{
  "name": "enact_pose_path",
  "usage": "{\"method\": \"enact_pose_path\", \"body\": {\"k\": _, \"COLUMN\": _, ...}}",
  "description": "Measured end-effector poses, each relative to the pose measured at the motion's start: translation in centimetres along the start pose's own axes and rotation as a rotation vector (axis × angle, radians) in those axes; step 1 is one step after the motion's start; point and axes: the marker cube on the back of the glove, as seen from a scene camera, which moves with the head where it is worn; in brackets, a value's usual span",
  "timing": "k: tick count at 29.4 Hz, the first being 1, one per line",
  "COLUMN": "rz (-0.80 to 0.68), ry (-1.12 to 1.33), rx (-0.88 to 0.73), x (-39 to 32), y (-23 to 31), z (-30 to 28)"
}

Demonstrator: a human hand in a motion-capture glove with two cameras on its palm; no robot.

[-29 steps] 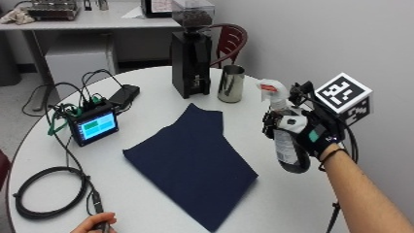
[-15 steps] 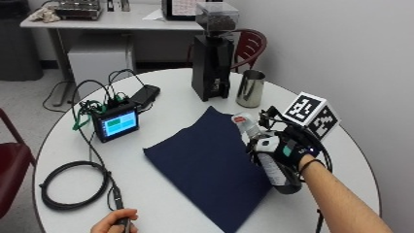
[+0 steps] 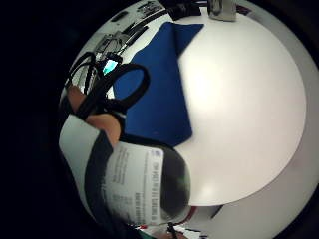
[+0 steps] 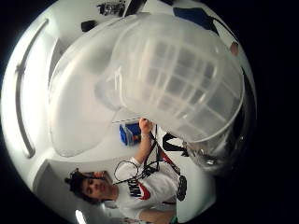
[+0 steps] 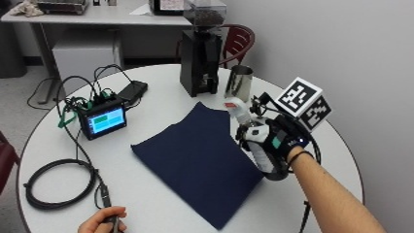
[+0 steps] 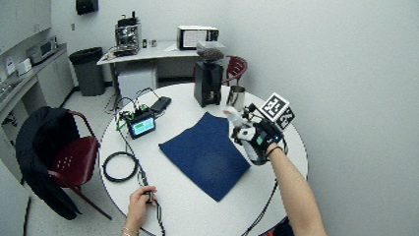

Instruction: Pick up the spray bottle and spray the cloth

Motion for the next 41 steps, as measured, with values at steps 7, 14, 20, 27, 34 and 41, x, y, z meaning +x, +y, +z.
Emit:
{"method": "enact_pose_path", "body": {"k": 7, "rz": -0.037, "ry": 0.023, "rx": 0.041, "x": -1.9, "y": -0.1, "z": -2.7}}
{"method": "enact_pose_path", "body": {"k": 14, "rz": -0.048, "ry": 0.019, "rx": 0.091, "x": -2.3, "y": -0.3, "z": -2.3}}
{"method": "enact_pose_path", "body": {"k": 20, "rz": -0.006, "ry": -0.013, "rx": 0.037, "x": 0.3, "y": -0.2, "z": -0.1}}
{"method": "enact_pose_path", "body": {"k": 27, "rz": -0.053, "ry": 0.017, "rx": 0.085, "x": -4.3, "y": 0.5, "z": -3.1}}
{"method": "enact_pose_path", "body": {"k": 34, "rz": 0.053, "ry": -0.016, "rx": -0.022, "x": 0.4, "y": 0.8, "z": 1.9}}
{"method": "enact_pose_path", "body": {"k": 41, "rz": -0.069, "ry": -0.084, "rx": 0.117, "x": -3.5, "y": 2.1, "z": -3.2}}
